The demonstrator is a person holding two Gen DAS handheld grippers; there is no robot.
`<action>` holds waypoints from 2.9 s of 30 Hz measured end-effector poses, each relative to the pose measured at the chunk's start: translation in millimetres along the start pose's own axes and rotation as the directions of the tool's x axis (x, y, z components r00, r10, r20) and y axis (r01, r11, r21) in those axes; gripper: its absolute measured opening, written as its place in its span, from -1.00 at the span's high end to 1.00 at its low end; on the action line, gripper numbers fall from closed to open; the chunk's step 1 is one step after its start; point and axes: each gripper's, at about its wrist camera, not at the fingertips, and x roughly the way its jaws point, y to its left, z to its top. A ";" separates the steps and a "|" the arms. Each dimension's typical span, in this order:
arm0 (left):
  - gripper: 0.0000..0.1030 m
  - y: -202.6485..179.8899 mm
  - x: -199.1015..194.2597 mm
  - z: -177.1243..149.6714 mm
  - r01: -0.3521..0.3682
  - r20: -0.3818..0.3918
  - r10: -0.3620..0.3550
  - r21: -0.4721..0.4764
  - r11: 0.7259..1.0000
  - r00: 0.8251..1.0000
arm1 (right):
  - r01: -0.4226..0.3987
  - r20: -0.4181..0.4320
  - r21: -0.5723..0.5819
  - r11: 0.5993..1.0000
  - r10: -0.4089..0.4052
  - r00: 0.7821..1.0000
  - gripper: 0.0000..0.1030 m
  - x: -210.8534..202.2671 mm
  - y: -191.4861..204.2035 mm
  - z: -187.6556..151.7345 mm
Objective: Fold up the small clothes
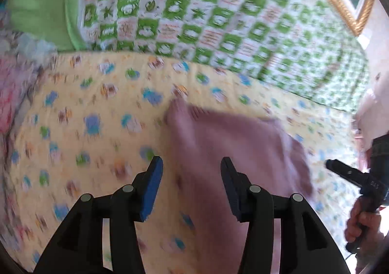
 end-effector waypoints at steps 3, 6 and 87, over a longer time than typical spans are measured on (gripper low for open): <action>0.03 -15.2 -11.7 -38.0 0.068 -0.029 -0.069 -0.025 0.997 0.997 | -0.086 -0.051 -0.001 0.996 0.085 0.995 0.21 3.0 17.2 -26.5; 0.03 -36.3 -16.8 -74.4 0.134 -0.058 -0.135 -0.028 0.991 0.989 | -0.117 -0.110 0.048 0.992 0.122 0.986 0.21 15.1 19.9 -49.1; -0.65 -94.3 -138.4 -244.9 -0.186 0.156 0.157 0.187 0.965 0.975 | 0.291 0.128 -0.256 0.922 -0.266 0.956 -0.72 -93.8 90.4 -207.7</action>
